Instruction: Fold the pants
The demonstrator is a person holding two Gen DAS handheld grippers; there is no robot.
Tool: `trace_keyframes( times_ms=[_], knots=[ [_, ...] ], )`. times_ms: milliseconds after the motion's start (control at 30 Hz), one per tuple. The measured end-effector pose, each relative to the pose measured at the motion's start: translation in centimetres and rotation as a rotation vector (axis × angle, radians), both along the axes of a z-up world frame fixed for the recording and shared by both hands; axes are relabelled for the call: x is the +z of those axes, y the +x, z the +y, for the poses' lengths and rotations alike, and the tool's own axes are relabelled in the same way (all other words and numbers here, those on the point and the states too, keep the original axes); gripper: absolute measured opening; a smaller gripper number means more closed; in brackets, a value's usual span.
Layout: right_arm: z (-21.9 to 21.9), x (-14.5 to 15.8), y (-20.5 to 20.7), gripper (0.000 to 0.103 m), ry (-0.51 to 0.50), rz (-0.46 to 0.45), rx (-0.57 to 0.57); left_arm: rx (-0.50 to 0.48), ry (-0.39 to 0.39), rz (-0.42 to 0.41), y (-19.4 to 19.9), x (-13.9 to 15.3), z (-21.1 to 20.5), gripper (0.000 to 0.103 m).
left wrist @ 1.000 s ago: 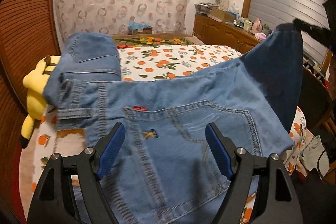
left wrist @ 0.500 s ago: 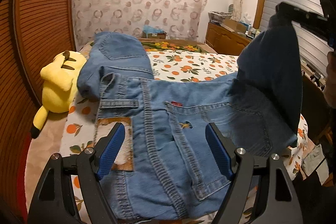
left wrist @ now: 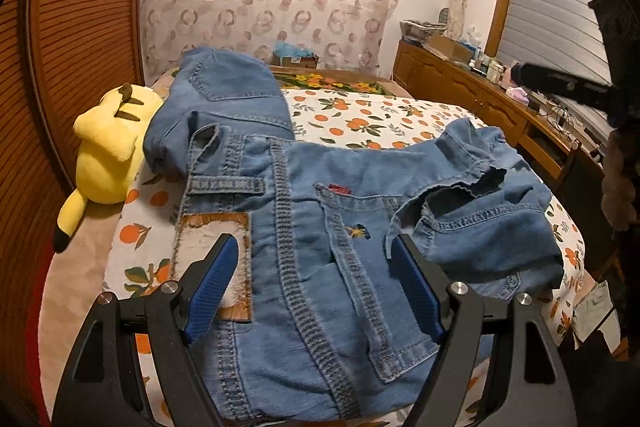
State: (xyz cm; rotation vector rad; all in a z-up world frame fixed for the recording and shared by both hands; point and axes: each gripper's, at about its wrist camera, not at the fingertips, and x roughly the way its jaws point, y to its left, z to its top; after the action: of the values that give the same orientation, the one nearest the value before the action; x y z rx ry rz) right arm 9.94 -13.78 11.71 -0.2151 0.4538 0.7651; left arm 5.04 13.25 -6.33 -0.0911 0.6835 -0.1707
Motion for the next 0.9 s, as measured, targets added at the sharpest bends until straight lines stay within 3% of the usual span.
trace_keyframes(
  times_ms=[300,433,600,900],
  knots=[
    [-1.5,-2.9,0.3,0.044,-0.053,0.033,-0.119,-0.065,-0.015,0.01,1.0,-0.6,-2.1,0.079],
    [-1.9,-4.1,0.6,0.044,-0.073,0.077,-0.153,-0.104,-0.055,0.029,2.1,-0.9,-3.0,0.065],
    [-2.3,-4.6,1.4,0.044,-0.065,0.141,-0.17,-0.158,-0.033,0.049,3.5,-1.2,-5.4,0.056],
    [-0.1,-5.9,3.2,0.051,-0.082,0.228,-0.172,-0.188,0.021,0.111,4.7,-3.7,-7.6,0.056]
  ],
)
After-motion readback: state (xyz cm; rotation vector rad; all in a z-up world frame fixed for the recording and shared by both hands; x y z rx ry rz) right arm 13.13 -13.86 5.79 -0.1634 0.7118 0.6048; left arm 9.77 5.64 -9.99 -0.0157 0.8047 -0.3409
